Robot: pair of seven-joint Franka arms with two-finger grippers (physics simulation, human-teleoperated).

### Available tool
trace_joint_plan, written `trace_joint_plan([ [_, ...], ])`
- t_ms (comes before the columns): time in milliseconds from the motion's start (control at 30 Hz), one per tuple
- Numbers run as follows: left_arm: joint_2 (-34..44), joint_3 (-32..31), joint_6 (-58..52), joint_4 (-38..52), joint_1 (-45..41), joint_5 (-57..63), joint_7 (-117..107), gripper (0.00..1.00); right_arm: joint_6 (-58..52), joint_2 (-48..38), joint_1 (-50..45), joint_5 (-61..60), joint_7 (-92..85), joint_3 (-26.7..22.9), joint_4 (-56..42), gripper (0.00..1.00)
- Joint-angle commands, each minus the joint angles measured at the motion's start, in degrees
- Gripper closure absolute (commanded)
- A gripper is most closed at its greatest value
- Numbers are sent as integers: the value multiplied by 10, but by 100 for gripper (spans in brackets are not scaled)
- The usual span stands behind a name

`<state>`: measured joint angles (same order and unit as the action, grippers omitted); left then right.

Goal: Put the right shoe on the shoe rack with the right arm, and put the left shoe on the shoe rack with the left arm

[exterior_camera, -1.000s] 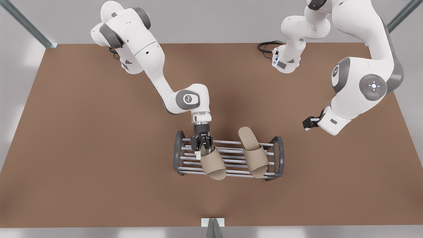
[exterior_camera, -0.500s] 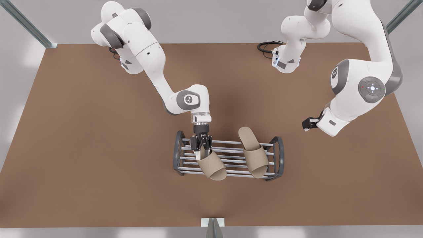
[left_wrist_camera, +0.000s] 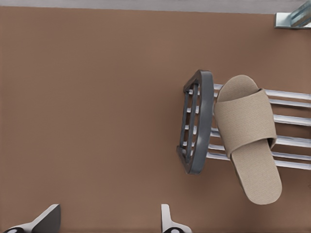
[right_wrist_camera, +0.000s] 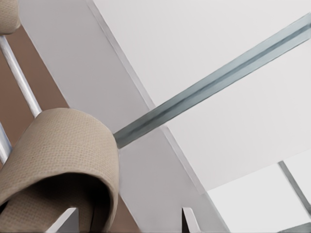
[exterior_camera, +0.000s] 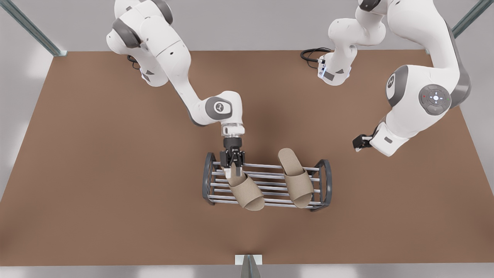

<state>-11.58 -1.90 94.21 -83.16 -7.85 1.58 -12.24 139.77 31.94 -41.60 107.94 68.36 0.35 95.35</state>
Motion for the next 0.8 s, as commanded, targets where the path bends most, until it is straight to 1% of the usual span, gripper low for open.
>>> trace_joint_plan([
  [0, 5, 1, -4, 6, 0, 0, 17, 0, -4, -10, 0, 1, 14, 0, 11, 17],
  [100, -9, 0, -4, 18, -2, -1, 17, 0, 2, -79, 5, -10, 6, 5, 49, 17],
  [133, -12, 0, -6, 18, -3, -1, 14, 0, 0, -115, 9, -38, 2, 11, 72, 17],
  [167, -13, 0, -6, 18, -3, -2, 17, 0, -10, -152, 37, -103, -38, 35, 92, 17],
  [200, -13, 0, -6, 18, -3, -1, 17, 0, -52, -183, 59, -235, -125, 59, 92, 17],
  [233, -13, 0, -6, 18, -3, -1, 16, 0, -72, -212, 90, -355, -192, 75, 92, 17],
  [267, -13, 0, -6, 18, -3, -1, 16, 0, -75, -244, 137, -482, -291, 76, 93, 14],
  [300, -12, 0, -6, 18, -3, -1, 16, 0, -125, -264, 187, -638, -431, 75, 80, 8],
  [333, -13, 0, -6, 18, -3, -2, 16, 0, -187, -259, 252, -815, -549, 71, 25, 0],
  [367, -13, 0, -6, 18, -3, -1, 18, 0, -201, -256, 311, -882, -609, 68, 20, 0],
  [400, -13, 0, -6, 18, -3, -2, 17, 0, -255, -263, 354, -945, -616, 45, 18, 0],
  [433, -13, 0, -7, 18, -3, -1, 17, 0, -272, -264, 354, -1027, -624, -39, 10, 0],
  [467, -13, 0, -7, 18, -4, -1, 17, 0, -307, -264, 358, -1071, -666, -68, -1, 0],
  [533, -13, 0, -7, 17, -3, -1, 16, 0, -370, -251, 358, -1071, -676, -71, -60, 0],
  [567, -13, 0, -7, 18, -4, -1, 13, 0, -374, -254, 359, -1072, -711, -73, -58, 0],
  [600, -13, 0, -7, 18, -4, -1, 13, 0, -383, -248, 360, -1072, -707, -73, -85, 0],
  [733, -13, 0, -7, 18, -4, -2, 12, 0, -400, -243, 359, -1072, -704, -74, -87, 0],
  [767, -13, 0, -7, 18, -4, -2, 12, 0, -398, -242, 371, -1072, -705, -72, -87, 0],
])
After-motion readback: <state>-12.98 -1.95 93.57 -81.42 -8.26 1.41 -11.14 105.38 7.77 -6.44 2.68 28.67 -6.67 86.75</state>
